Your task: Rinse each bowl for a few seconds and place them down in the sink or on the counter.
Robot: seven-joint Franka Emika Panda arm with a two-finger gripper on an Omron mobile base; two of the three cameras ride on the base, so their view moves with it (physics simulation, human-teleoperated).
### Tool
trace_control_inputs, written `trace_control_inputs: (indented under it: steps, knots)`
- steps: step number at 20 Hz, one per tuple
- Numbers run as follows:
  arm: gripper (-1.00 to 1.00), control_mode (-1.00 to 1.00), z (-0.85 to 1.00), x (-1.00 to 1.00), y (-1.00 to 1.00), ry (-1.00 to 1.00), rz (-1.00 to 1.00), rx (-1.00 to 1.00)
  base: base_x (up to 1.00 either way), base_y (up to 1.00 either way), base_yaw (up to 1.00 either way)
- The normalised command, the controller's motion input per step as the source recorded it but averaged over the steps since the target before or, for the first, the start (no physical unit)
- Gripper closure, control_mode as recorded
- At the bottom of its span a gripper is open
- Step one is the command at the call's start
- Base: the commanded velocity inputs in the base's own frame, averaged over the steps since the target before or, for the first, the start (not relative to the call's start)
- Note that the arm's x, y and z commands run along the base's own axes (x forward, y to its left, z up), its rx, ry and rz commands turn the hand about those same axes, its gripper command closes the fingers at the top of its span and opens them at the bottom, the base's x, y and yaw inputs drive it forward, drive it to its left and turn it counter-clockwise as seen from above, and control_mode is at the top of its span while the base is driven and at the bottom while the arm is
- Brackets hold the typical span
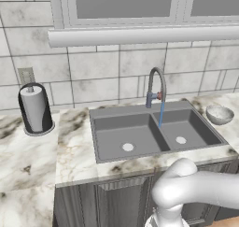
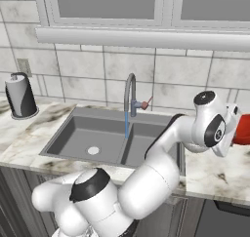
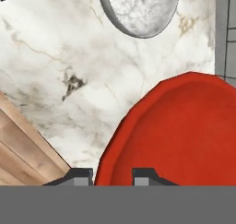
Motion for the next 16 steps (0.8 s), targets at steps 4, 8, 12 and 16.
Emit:
trace_control_inputs:
  steps: [4,8,12,16]
  knots:
    - [1.0,-1.0,0.15,-0.03,0.29,0.06,0.12,0.04,0.0,0.0,0.0]
    - [1.0,-1.0,0.09,-0.08,0.32,0.06,0.1,0.05,0.0,0.0,0.0]
    - [1.0,-1.0,0.03,-0.1,0.35,0.04,0.09,0.06,0.0,0.0,0.0]
    - [1.0,-1.0,0.0,-0.09,0.38,0.03,0.09,0.06,0.0,0.0,0.0]
